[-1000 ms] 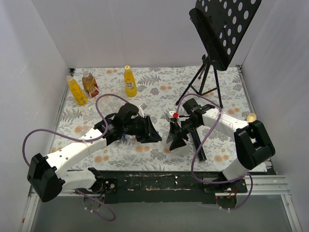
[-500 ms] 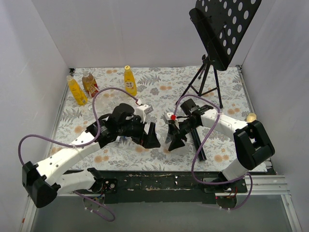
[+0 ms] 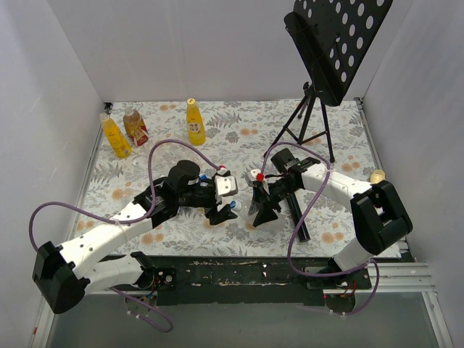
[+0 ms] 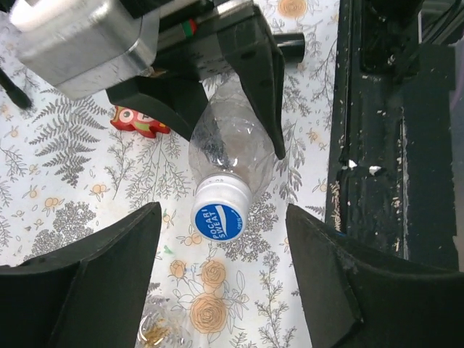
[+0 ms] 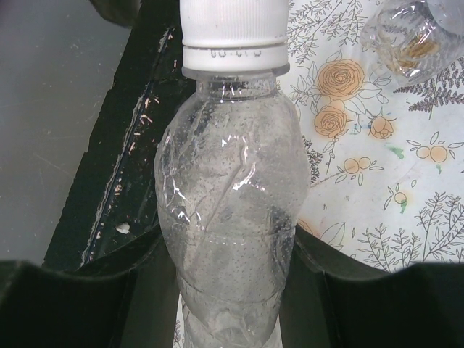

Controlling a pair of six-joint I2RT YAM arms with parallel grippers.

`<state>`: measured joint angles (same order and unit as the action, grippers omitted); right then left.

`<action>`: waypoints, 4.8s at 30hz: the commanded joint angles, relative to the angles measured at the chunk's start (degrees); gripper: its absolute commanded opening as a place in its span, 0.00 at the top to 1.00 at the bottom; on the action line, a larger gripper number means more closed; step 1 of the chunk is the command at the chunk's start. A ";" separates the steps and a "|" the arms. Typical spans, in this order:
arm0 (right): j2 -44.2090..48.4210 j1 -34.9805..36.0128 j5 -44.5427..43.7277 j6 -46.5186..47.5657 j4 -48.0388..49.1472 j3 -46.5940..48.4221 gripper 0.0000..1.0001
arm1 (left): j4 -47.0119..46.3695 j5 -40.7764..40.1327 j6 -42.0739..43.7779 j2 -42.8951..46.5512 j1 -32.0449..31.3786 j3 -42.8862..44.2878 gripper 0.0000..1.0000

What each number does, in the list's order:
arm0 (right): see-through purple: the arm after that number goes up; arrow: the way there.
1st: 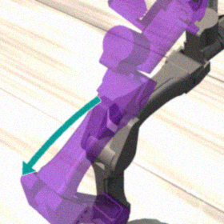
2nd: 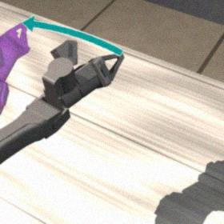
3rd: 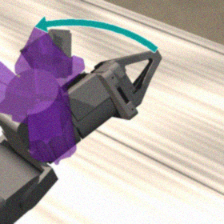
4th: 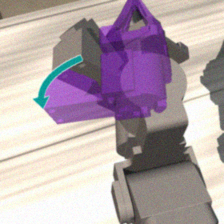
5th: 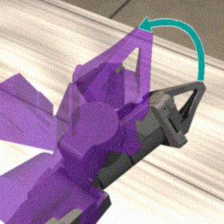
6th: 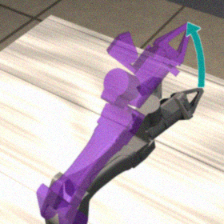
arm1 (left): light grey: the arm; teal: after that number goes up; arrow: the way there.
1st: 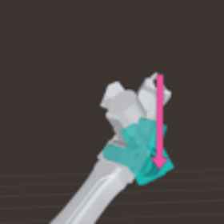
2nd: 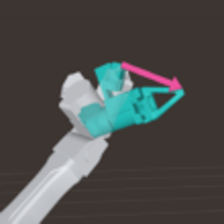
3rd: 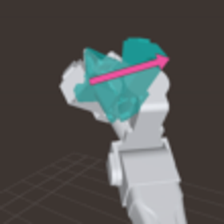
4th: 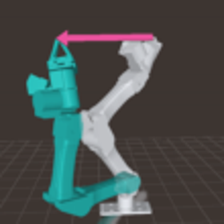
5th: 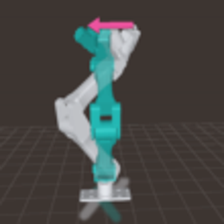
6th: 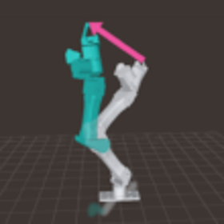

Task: Unscrew the bottle caps
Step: Unscrew the bottle cap from the plastic bottle.

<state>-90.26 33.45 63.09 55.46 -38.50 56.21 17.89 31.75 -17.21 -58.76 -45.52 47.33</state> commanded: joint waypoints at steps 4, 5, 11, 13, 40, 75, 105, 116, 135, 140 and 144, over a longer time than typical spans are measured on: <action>0.26 0.39 0.63 1.05 -0.61 0.75 0.93 | -4.27 2.89 3.68 -0.83 0.34 -0.57 0.35; 0.17 0.39 0.63 1.05 -0.61 0.66 0.93 | -4.09 2.71 3.68 -0.91 0.34 -0.57 0.36; 0.08 0.56 0.54 1.14 -0.79 0.66 0.93 | -2.34 2.62 4.03 -2.67 0.34 0.04 0.49; 0.08 0.56 0.63 1.14 -0.70 0.75 0.93 | -0.93 2.88 4.29 -3.64 0.43 0.48 0.50; -0.79 1.09 -1.21 0.17 0.18 0.57 0.93 | 0.47 -5.18 -65.70 -3.82 5.44 2.59 1.00; -1.59 1.79 -2.36 0.00 0.18 0.75 0.93 | 9.71 -31.75 -97.07 1.01 -10.91 8.31 0.16; 0.35 2.06 -2.80 7.20 -2.98 -0.04 0.93 | 5.84 -6.70 3.24 -4.25 -5.90 4.79 0.50; 0.08 2.14 -3.06 7.20 -3.07 -0.04 0.93 | 7.16 -2.75 1.14 -7.51 -3.79 6.11 1.00; -0.36 2.41 -4.20 5.01 -2.02 0.22 0.93 | 18.31 -19.27 -87.85 -8.82 -2.03 10.85 1.00; -0.18 2.41 -4.55 4.48 -1.58 0.22 0.93 | 25.95 -23.03 -95.21 -13.21 -6.07 20.06 1.00; -0.01 2.41 -4.64 4.48 -1.75 0.31 0.93 | 29.74 -27.96 -84.95 -14.63 -6.60 26.84 0.98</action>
<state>-91.39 35.77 60.60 60.49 -41.71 55.92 45.56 5.78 -103.31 -74.54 -50.28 66.37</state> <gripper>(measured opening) 0.528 0.259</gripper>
